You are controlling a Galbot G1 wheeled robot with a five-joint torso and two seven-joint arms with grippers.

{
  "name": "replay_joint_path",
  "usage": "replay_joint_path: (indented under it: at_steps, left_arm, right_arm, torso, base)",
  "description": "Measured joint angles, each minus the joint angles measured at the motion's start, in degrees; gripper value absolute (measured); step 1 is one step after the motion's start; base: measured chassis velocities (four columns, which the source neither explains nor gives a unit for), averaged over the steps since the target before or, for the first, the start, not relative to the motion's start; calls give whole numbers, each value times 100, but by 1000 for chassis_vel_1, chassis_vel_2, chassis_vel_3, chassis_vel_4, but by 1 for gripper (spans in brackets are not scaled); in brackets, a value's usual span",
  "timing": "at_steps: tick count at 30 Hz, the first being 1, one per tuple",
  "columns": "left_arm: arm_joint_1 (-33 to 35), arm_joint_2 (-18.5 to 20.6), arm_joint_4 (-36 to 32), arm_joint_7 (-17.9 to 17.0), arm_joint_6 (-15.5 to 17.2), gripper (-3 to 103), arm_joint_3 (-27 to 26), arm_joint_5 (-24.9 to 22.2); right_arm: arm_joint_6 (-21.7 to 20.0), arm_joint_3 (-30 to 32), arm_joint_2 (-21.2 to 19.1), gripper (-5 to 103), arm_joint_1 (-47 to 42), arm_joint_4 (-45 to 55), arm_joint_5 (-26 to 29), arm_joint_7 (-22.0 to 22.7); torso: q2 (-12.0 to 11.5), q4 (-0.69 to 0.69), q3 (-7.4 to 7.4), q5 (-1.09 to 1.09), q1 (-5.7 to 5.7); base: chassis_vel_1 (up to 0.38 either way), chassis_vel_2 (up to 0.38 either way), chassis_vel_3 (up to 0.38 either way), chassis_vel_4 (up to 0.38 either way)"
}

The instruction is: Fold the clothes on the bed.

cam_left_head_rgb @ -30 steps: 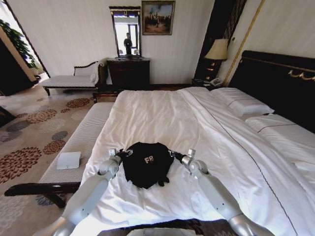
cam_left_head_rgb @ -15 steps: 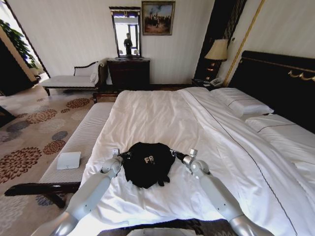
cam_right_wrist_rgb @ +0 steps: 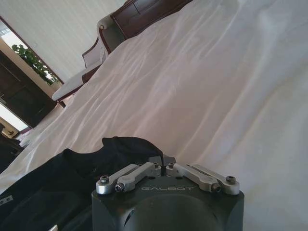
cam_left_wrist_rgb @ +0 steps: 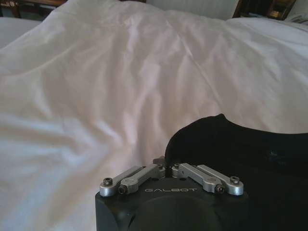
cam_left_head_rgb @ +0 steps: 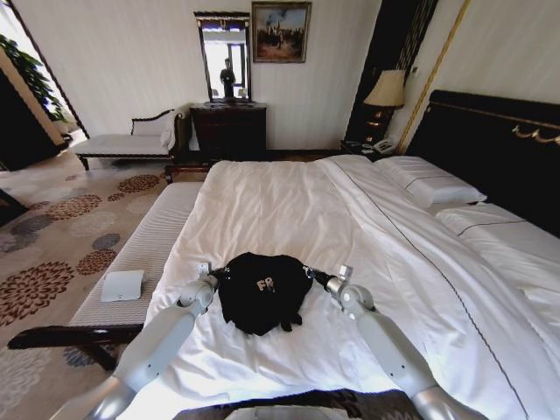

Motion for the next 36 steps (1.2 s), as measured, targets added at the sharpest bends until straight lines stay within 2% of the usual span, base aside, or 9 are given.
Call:
replay_joint_path:
  at_steps: [7, 13, 18, 25, 27, 28, 32, 36]
  left_arm:
    - [-171, 419, -562, 8, -187, 1, -73, -78]
    - [-421, 607, -868, -71, -189, 1, -84, -298]
    - [-1037, 939, -1339, -156, -189, 1, 90, -691]
    - [-1780, 1109, -1330, -179, -184, 1, 222, -1051]
    - [-2362, 1190, -1224, -180, -184, 1, 362, -1286]
    - [-2362, 1190, -1224, -180, -184, 1, 362, -1286]
    - [-3219, 1289, -1120, -193, -184, 1, 666, -1709]
    - [-3676, 1296, -1062, -241, -171, 1, 864, -1936]
  right_arm:
    - [-69, 105, -380, 0, 136, 630, 224, 240]
    - [-116, 146, -532, 0, 303, 980, 335, 376]
    - [-215, 142, -808, 0, 752, 1645, 648, 638]
    - [-304, 160, -973, 0, 1388, 1847, 890, 810]
    - [-339, 147, -1105, 0, 1754, 1829, 1107, 900]
    - [-339, 147, -1105, 0, 1754, 1829, 1107, 900]
    - [-358, -1, -1331, 0, 2245, 1784, 1446, 996]
    - [-365, -97, -1419, 0, 2603, 1699, 1634, 1052]
  torso:
    - [0, 0, 0, 0, 0]
    - [0, -1, 0, 0, 0]
    - [0, 0, 0, 0, 0]
    - [0, 0, 0, 0, 0]
    - [0, 0, 0, 0, 1]
    - [0, 0, 0, 0, 1]
    - [-1, -1, 0, 2, 1]
    - [-1, -1, 0, 0, 1]
  base:
    - [0, 0, 0, 0]
    - [0, 0, 0, 0]
    - [0, 0, 0, 0]
    - [0, 0, 0, 0]
    - [0, 0, 0, 0]
    - [0, 0, 0, 0]
    - [0, 0, 0, 0]
    - [0, 0, 0, 0]
